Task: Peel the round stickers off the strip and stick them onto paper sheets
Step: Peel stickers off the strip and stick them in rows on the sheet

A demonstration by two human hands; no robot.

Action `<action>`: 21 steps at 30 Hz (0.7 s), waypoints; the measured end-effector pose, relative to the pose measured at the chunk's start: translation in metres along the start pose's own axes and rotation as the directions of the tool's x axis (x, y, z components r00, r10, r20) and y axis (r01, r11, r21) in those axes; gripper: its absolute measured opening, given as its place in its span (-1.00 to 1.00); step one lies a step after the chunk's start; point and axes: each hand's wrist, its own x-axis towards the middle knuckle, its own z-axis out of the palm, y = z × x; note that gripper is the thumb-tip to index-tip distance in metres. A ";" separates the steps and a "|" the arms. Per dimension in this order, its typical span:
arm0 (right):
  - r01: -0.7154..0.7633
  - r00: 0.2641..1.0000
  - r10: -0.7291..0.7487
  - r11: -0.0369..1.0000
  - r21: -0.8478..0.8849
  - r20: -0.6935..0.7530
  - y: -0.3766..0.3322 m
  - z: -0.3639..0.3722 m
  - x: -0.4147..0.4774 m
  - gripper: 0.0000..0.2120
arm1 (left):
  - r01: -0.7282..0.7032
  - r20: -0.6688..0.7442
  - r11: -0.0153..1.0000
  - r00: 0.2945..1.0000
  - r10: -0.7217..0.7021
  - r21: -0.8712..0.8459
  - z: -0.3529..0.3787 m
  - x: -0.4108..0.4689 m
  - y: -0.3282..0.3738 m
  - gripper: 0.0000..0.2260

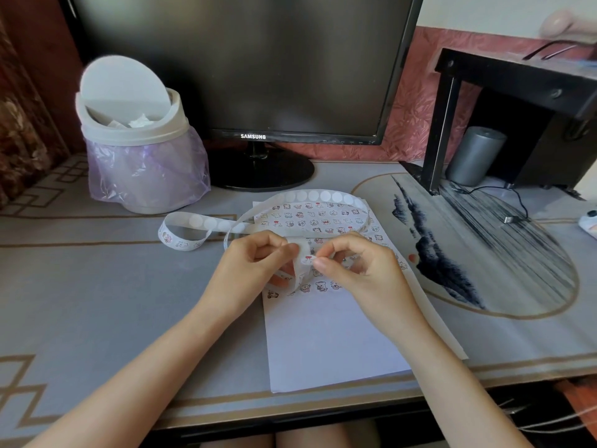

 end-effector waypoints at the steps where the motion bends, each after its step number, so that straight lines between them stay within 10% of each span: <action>1: -0.027 1.000 0.027 0.999 0.018 0.003 -0.002 -0.003 -0.001 -0.93 | 0.004 -0.006 1.000 1.000 -0.004 0.004 -0.001 0.001 -0.001 -0.85; 21: -0.499 0.865 0.486 0.861 -0.103 -0.126 0.025 -0.109 -0.003 -0.98 | 0.035 0.024 0.985 0.999 -0.040 0.172 0.001 0.003 -0.009 -0.87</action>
